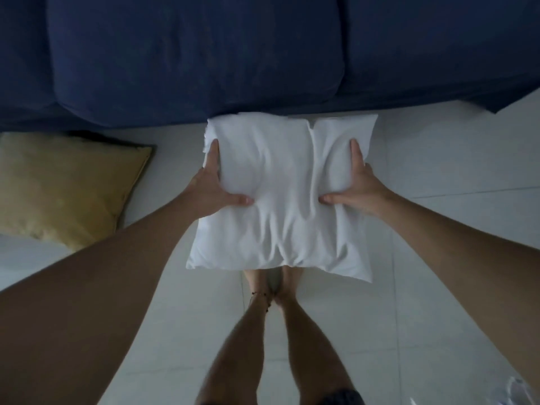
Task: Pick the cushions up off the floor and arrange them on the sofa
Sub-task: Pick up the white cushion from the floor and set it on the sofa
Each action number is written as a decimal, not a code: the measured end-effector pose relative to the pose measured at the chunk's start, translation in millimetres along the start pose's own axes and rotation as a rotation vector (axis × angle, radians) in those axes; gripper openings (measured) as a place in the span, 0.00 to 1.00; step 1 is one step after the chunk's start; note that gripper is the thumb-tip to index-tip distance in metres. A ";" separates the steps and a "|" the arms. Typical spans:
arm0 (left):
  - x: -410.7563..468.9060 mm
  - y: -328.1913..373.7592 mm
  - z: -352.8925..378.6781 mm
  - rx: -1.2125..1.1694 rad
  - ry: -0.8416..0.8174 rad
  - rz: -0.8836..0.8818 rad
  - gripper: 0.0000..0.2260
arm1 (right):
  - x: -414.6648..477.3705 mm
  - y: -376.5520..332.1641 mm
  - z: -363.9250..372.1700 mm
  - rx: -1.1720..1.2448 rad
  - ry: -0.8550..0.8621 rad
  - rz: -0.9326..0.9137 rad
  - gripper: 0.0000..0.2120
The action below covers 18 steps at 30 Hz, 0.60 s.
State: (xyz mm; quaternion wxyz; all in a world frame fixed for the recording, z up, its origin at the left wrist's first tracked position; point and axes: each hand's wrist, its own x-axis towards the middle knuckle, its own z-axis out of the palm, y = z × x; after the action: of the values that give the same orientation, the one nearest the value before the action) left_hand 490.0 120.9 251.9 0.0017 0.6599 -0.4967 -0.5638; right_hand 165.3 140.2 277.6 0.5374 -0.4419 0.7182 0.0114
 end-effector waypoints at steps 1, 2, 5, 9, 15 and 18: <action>-15.9 12.6 -7.2 -0.010 -0.004 0.006 0.73 | -17.2 -9.3 -12.5 -0.015 -0.003 -0.005 0.65; -30.2 24.4 -14.3 -0.016 -0.004 0.010 0.73 | -32.1 -18.1 -23.8 -0.024 -0.004 -0.012 0.65; -64.0 58.9 -32.6 -0.014 0.021 0.004 0.71 | -66.4 -41.8 -53.5 -0.036 -0.001 -0.035 0.65; -84.3 98.6 -59.9 -0.007 0.096 0.040 0.69 | -83.4 -73.1 -84.8 -0.034 0.016 -0.088 0.65; -74.3 143.1 -103.3 0.052 0.194 0.072 0.67 | -61.6 -125.5 -117.6 -0.053 0.045 -0.165 0.66; -55.7 159.6 -130.0 0.050 0.208 0.085 0.67 | -40.4 -155.0 -132.6 -0.092 0.073 -0.178 0.65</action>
State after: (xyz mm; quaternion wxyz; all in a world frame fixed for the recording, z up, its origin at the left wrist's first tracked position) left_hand 489.8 4.1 430.3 0.0605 0.6929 -0.5353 -0.4793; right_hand 165.8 5.8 436.2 0.4889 -0.5281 0.6940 -0.0196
